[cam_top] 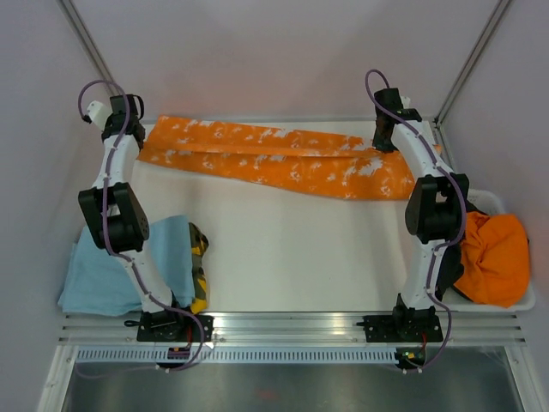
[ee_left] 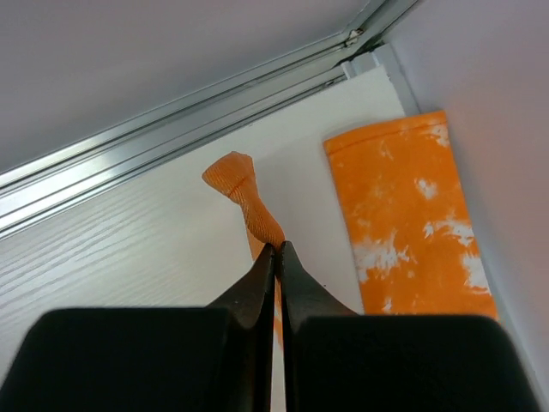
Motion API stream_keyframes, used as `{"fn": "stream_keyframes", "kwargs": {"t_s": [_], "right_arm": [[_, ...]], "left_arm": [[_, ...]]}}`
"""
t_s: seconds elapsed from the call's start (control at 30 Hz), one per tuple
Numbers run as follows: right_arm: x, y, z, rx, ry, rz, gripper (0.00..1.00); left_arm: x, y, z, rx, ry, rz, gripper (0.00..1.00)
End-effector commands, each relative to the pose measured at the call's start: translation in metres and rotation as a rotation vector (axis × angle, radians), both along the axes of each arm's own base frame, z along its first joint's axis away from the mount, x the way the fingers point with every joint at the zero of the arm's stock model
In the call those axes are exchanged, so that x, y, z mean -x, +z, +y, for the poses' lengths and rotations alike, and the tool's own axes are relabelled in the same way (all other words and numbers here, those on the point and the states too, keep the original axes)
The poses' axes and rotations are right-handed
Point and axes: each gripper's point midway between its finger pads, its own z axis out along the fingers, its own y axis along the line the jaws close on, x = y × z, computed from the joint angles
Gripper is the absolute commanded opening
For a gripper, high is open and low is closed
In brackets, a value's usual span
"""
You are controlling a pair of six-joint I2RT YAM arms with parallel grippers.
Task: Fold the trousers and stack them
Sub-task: Fold the trousers
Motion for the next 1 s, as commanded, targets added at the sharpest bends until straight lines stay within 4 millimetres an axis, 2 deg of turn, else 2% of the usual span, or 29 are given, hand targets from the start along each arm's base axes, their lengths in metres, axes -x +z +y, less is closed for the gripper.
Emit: {"fn": "stream_keyframes", "kwargs": {"t_s": [0.0, 0.2, 0.3, 0.4, 0.6, 0.87, 0.9, 0.97], "right_arm": [[-0.022, 0.022, -0.077, 0.167, -0.075, -0.035, 0.01], [-0.05, -0.002, -0.077, 0.129, -0.026, -0.033, 0.06], [-0.055, -0.018, -0.075, 0.112, -0.028, -0.01, 0.05], [-0.054, -0.034, -0.074, 0.104, -0.033, 0.019, 0.05], [-0.056, -0.057, -0.077, 0.099, -0.042, 0.052, 0.04], [-0.066, -0.068, -0.076, 0.074, -0.064, 0.028, 0.05], [-0.067, -0.07, -0.077, 0.073, -0.067, 0.029, 0.05], [-0.067, -0.072, -0.077, 0.074, -0.069, 0.032, 0.06]], "left_arm": [[-0.03, 0.076, 0.05, -0.184, 0.202, -0.232, 0.02], [-0.078, 0.077, 0.045, -0.213, 0.19, -0.282, 0.02], [-0.093, 0.079, 0.036, -0.233, 0.164, -0.278, 0.02], [-0.094, 0.068, 0.034, -0.24, 0.171, -0.245, 0.02], [-0.092, 0.067, 0.037, -0.263, 0.177, -0.229, 0.02], [-0.104, 0.058, 0.04, -0.278, 0.173, -0.222, 0.02], [-0.107, 0.047, 0.041, -0.282, 0.17, -0.203, 0.02], [-0.111, 0.042, 0.041, -0.282, 0.169, -0.2, 0.02]]}}
